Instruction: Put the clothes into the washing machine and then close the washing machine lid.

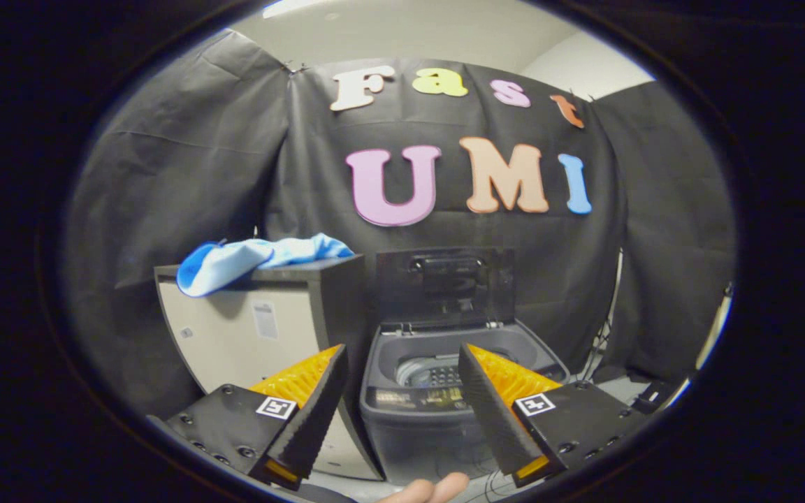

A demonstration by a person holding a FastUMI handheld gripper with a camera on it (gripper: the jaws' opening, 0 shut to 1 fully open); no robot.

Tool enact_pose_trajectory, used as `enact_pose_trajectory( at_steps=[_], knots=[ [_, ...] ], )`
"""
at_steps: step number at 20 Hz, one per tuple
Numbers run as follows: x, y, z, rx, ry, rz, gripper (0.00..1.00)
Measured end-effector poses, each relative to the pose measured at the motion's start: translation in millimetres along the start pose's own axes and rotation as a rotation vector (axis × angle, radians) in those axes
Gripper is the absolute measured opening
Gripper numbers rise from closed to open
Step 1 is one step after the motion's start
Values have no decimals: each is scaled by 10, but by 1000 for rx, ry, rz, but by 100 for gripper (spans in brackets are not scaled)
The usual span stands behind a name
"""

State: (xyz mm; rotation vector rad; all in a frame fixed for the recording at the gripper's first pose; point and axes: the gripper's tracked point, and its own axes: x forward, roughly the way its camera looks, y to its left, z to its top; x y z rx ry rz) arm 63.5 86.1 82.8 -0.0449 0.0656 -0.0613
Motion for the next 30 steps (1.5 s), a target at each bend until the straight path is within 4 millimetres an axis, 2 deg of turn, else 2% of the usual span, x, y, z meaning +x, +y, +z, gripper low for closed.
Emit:
enact_pose_trajectory(
  at_steps=[2, 3, 4, 7, 10, 11, 13, 16, 18, 20, 21, 23, 24, 25, 26, 27, 28, 30],
  knots=[
    [127, 291, 235, -2, 11, 24, 98],
    [241, 458, 428, -2, -14, 30, 97],
    [322, 555, 508, 1, -12, 36, 97],
    [617, 1080, 855, 14, -32, 110, 96],
    [921, 1423, 1240, 137, -87, 130, 95],
    [1041, 1594, 1347, 190, -91, 155, 94],
    [1300, 1856, 1412, 238, -55, 175, 93],
    [1689, 2186, 1399, 249, 32, 195, 92],
    [1894, 2327, 1270, 224, 142, 184, 91],
    [2062, 2173, 986, 176, 268, 22, 89],
    [2163, 2149, 881, 157, 326, -4, 88],
    [2287, 2379, 690, 145, 404, 72, 86],
    [2339, 2397, 504, 105, 469, 72, 85],
    [2341, 2417, 466, 32, 490, 57, 84],
    [2436, 2419, 532, -33, 456, 38, 83],
    [2439, 2414, 459, -106, 467, 33, 82],
    [2412, 2391, 507, -140, 450, 25, 82],
    [2387, 2408, 456, -136, 443, 22, 82]
  ],
)
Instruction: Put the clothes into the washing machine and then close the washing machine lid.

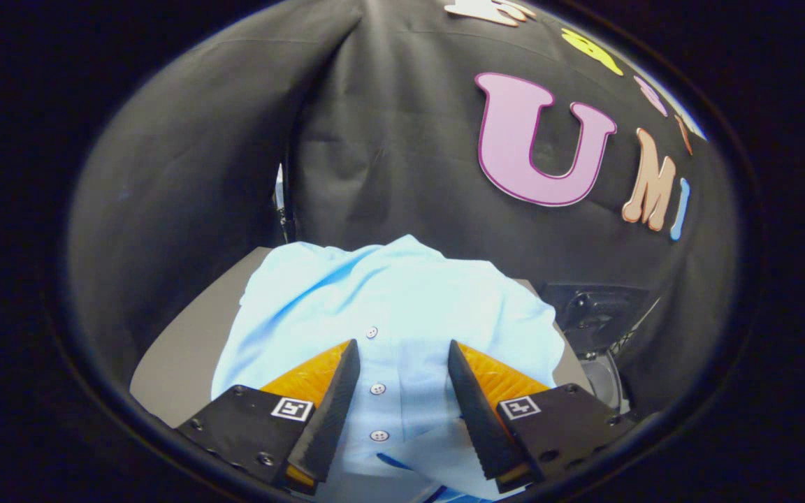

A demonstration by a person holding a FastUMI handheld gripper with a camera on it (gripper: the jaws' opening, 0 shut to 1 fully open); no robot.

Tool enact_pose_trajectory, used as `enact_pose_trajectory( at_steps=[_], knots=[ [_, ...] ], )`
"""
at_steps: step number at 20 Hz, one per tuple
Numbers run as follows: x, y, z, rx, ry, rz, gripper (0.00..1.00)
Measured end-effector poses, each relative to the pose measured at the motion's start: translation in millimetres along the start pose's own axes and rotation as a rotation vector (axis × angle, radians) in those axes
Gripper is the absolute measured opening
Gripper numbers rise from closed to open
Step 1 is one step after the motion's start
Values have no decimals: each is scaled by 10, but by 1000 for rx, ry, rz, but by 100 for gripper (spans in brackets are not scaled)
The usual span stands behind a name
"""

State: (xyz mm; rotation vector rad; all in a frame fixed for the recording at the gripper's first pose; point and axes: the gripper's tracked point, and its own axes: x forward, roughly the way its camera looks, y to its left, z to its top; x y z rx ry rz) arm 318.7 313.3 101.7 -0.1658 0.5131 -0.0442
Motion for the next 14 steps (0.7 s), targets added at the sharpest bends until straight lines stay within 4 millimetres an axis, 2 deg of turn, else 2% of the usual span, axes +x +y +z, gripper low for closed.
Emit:
enact_pose_trajectory(
  at_steps=[4, 5, 9, 10, 13, 14],
  knots=[
    [-2, 34, -15, 114, -5, 52, 82],
    [59, -6, -25, 121, -6, 33, 77],
    [-21, -74, -40, 62, -4, 20, 59],
    [-18, -91, -69, 48, 10, 19, 16],
    [-104, -145, -75, 50, 17, 2, 16],
    [-148, -243, -97, 16, 24, -24, 2]
  ],
)
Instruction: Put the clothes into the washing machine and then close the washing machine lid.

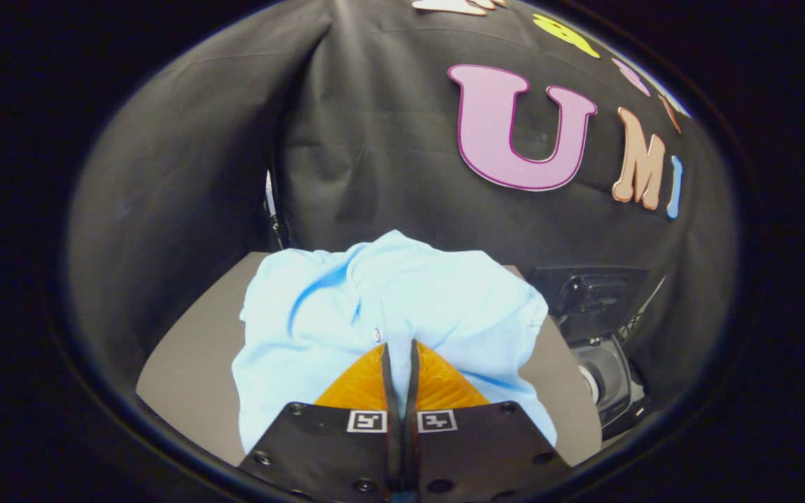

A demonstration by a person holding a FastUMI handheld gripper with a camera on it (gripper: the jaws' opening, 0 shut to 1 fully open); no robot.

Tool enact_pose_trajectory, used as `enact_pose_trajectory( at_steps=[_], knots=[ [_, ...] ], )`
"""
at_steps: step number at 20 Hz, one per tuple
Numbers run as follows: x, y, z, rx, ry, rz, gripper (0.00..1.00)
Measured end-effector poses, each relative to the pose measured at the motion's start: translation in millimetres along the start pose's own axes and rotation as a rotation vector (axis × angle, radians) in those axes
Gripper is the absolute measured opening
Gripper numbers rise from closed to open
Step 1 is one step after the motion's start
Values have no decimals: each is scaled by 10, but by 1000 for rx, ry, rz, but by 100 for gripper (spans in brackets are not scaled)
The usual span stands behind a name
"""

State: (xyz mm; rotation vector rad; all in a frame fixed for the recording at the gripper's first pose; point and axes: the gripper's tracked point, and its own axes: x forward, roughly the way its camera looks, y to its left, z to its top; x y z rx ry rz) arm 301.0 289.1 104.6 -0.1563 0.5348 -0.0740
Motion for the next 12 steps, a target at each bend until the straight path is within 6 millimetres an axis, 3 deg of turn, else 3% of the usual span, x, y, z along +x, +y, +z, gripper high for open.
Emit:
enact_pose_trajectory(
  at_steps=[6, 9, 12],
  knots=[
    [-203, -607, -31, 24, -25, -154, 1],
    [-283, -1080, -61, -44, -67, -229, 2],
    [-378, -1558, -68, -8, -124, -284, 2]
  ],
)
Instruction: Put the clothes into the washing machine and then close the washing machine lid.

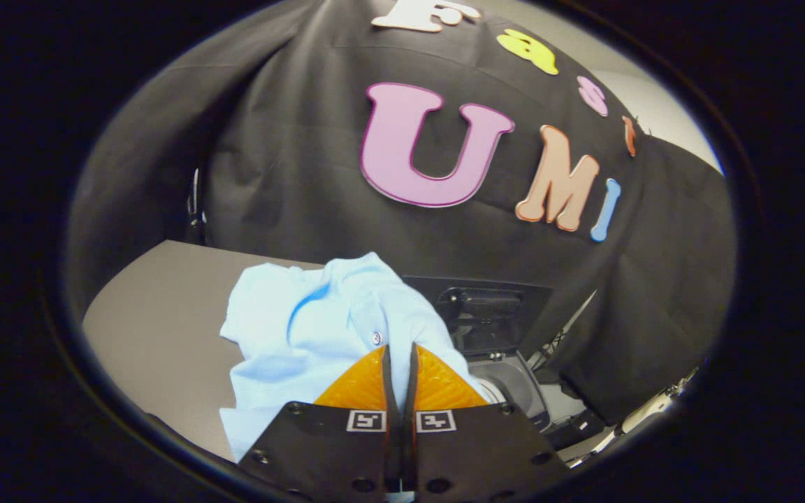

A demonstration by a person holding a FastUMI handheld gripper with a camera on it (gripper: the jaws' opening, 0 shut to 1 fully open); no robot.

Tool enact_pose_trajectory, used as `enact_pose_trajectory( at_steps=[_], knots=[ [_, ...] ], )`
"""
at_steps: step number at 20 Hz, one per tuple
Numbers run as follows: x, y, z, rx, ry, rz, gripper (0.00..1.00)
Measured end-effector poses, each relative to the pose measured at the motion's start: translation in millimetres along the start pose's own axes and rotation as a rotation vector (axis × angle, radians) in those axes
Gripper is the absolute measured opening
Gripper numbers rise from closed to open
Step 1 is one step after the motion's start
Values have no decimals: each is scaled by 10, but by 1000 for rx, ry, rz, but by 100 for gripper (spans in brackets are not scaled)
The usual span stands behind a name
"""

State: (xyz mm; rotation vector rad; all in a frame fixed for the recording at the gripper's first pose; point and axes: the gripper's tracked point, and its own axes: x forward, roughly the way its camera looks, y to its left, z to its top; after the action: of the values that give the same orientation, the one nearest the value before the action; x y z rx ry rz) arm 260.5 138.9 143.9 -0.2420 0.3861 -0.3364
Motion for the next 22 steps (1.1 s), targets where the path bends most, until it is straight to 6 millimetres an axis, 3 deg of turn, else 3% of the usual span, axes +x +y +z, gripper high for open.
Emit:
enact_pose_trajectory(
  at_steps=[4, 8, 12, 14, 18, 22],
  knots=[
    [3, -698, 226, 74, -111, -84, 1],
    [-1, -1234, 466, 184, -217, -122, 1],
    [-3, -1484, 645, 235, -348, -98, 1],
    [80, -1640, 612, 288, -380, -92, 1],
    [351, -1700, 441, 257, -396, -60, 1],
    [766, -1610, 5, 213, -293, -25, 1]
  ],
)
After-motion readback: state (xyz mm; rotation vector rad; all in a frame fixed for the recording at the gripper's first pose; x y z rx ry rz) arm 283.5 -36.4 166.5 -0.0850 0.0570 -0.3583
